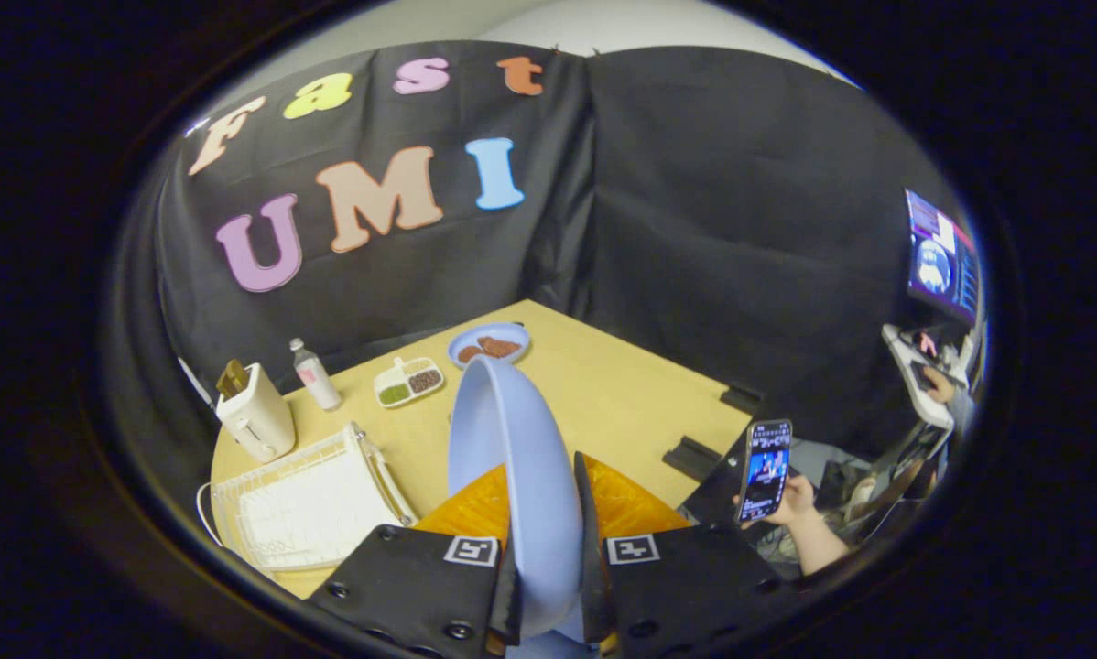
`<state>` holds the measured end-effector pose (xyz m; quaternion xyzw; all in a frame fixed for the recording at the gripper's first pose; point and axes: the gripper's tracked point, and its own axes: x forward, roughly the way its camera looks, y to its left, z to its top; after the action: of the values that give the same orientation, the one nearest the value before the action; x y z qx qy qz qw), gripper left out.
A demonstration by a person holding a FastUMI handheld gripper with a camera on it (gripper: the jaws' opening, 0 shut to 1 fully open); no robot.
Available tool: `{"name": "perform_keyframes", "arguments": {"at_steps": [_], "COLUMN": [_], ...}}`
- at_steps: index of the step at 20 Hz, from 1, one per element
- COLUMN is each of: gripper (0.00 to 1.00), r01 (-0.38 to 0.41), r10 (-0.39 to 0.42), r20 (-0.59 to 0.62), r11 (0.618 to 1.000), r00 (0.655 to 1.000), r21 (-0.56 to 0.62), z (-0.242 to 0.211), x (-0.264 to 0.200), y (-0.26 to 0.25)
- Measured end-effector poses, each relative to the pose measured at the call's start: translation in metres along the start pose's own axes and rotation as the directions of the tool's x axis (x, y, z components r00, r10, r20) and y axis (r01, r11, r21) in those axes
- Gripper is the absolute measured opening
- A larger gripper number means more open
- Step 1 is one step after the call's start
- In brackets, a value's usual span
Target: Take the plate from the dish rack, then take the spoon from the basket and place it into the plate.
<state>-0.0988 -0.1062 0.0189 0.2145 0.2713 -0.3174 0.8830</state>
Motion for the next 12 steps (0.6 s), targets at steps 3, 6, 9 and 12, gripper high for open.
{"name": "perform_keyframes", "arguments": {"at_steps": [3,6,9,12], "gripper": [0.29,0.29,0.29,0.29], "r01": [0.034,0.059,0.083,0.093], "r10": [-0.029,-0.044,-0.053,-0.045], "r20": [-0.073,-0.144,-0.196,-0.222], "r11": [0.997,0.993,0.985,0.973], "r00": [0.997,0.989,0.979,0.974], "r21": [0.068,0.098,0.152,0.211], "z": [-0.028,-0.052,-0.069,-0.079], "x": [0.024,0.047,0.061,0.079], "y": [-0.022,-0.037,-0.050,-0.056]}}
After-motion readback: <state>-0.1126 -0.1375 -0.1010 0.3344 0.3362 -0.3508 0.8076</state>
